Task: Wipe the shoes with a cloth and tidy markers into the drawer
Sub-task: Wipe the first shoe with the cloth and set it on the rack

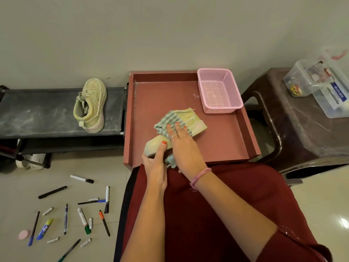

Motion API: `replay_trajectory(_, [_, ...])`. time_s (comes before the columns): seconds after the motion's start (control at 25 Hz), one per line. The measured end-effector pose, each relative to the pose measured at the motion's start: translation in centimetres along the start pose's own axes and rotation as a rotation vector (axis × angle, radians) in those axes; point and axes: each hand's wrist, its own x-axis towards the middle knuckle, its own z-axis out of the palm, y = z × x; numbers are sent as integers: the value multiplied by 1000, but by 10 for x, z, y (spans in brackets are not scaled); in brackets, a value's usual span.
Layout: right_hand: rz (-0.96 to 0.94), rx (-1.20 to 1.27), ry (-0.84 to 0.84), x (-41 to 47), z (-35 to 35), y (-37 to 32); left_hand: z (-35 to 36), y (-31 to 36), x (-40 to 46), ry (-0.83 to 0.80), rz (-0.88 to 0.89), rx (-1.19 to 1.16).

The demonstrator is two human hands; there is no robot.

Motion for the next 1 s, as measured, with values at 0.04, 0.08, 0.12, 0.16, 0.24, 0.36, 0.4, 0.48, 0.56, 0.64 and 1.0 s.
replay_trajectory(0.04, [-14,-18,34,0,-1,5,-1,-1,1,7,22,32])
replay_trajectory(0.08, [-26,-58,63,2,-4,12,-2,-2,1,7,42,59])
replay_trajectory(0.12, [-31,-101,77,9,-9,21,-1,-4,1,5,60,75])
replay_trajectory(0.16, [-19,-117,82,19,-15,30,0,-4,0,1,76,86])
replay_trajectory(0.24, [61,-70,61,37,-26,39,1,-5,-3,-14,98,104])
replay_trajectory(0.36, [43,11,27,31,-28,23,-1,-6,-1,0,120,146])
replay_trajectory(0.4, [0,7,19,20,-24,15,-2,-6,-1,-1,134,170])
replay_trajectory(0.48, [-71,-16,24,3,-20,7,-3,-7,1,-20,154,213])
replay_trajectory(0.56, [-72,-52,56,10,-23,12,-3,-8,-1,-14,151,204])
replay_trajectory(0.64, [-19,-99,70,27,-29,20,-1,-9,-3,0,144,175])
replay_trajectory(1.0, [-60,131,49,-15,-12,8,-4,-9,0,15,157,221])
